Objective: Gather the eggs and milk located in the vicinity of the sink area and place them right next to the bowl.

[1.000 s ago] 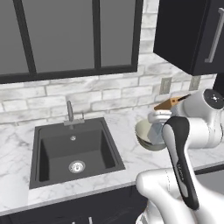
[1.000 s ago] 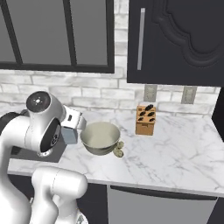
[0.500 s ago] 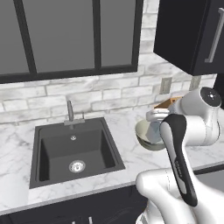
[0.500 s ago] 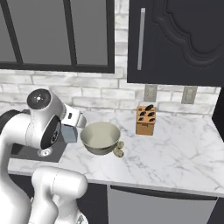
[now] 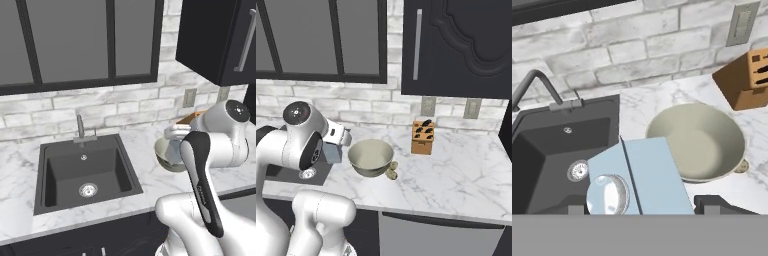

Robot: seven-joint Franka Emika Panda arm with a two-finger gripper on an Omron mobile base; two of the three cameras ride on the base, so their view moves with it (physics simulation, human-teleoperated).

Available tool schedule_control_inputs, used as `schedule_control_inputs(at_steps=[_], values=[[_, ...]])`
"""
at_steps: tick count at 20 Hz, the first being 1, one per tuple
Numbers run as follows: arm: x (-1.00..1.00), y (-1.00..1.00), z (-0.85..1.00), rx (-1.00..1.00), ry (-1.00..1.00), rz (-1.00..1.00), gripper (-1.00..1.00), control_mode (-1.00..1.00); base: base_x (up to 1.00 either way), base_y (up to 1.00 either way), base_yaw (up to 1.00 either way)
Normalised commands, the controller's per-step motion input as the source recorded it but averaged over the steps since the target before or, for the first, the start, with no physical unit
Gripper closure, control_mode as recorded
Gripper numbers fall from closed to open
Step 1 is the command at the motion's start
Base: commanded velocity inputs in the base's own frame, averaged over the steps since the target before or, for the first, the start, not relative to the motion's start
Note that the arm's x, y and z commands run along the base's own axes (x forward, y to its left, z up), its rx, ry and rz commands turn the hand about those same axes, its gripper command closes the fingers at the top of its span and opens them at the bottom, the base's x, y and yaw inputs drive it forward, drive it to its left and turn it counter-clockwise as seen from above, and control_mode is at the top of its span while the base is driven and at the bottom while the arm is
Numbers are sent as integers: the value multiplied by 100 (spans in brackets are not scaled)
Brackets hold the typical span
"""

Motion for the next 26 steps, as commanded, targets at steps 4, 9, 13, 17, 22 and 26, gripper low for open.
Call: schedule_control_inputs(at_steps=[4, 9, 13, 17, 22, 26], values=[[0, 7, 0, 5, 4, -1, 100, -100, 0, 0, 0], [0, 7, 0, 12, 5, 0, 100, -100, 0, 0, 0], [0, 13, 9, 8, 1, 0, 100, -100, 0, 0, 0], [0, 26, 0, 0, 0, 0, 100, -100, 0, 0, 0], [1, 27, -1, -6, 0, -2, 100, -100, 0, 0, 0], [23, 5, -13, -12, 0, -6, 100, -100, 0, 0, 0]])
